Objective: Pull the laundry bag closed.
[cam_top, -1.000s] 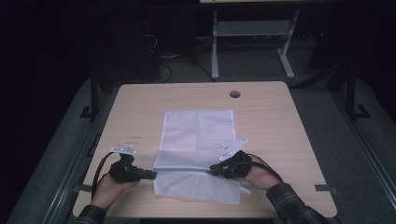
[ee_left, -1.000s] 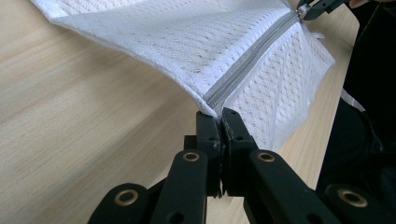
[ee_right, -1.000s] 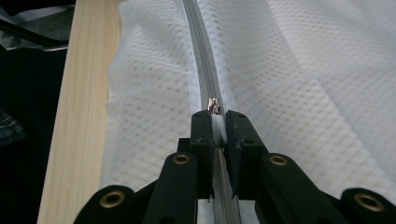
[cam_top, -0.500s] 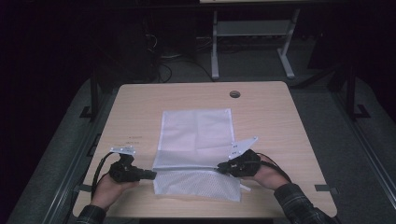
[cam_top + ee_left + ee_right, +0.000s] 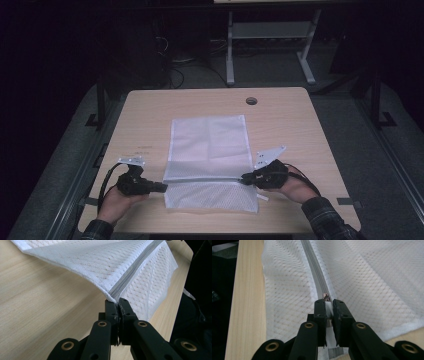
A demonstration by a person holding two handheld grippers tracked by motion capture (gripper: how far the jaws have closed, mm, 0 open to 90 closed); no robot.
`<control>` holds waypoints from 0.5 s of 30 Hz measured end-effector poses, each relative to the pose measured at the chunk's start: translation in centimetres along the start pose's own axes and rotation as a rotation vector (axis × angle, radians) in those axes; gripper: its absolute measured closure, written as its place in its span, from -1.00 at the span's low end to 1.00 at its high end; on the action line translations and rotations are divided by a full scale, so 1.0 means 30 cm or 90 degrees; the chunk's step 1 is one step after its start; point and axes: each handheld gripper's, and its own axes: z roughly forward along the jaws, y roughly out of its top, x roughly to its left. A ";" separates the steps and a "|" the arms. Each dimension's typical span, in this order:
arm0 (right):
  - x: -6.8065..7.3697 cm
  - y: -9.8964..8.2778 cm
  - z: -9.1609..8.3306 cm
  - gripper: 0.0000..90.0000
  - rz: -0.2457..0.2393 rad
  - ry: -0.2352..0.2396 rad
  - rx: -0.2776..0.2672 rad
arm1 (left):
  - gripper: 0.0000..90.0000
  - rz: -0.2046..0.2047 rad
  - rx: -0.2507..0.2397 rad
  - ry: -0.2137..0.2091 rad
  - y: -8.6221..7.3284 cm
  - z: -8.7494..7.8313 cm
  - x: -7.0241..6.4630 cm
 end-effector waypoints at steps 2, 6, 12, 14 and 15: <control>-0.003 -0.005 -0.004 0.80 0.001 -0.001 0.000 | 0.95 -0.001 -0.001 0.000 0.000 -0.001 0.000; -0.009 -0.014 -0.011 0.80 0.003 -0.003 0.003 | 0.95 0.000 0.001 -0.001 0.000 0.001 -0.001; -0.016 -0.021 -0.014 0.80 0.003 0.000 0.005 | 0.95 0.001 0.000 -0.001 0.001 0.000 -0.001; -0.016 -0.021 -0.015 0.80 0.002 0.002 0.004 | 0.95 0.002 -0.001 0.000 0.001 0.000 -0.001; -0.016 -0.021 -0.015 0.80 0.003 0.003 0.004 | 0.95 0.002 -0.001 0.000 0.001 -0.001 -0.001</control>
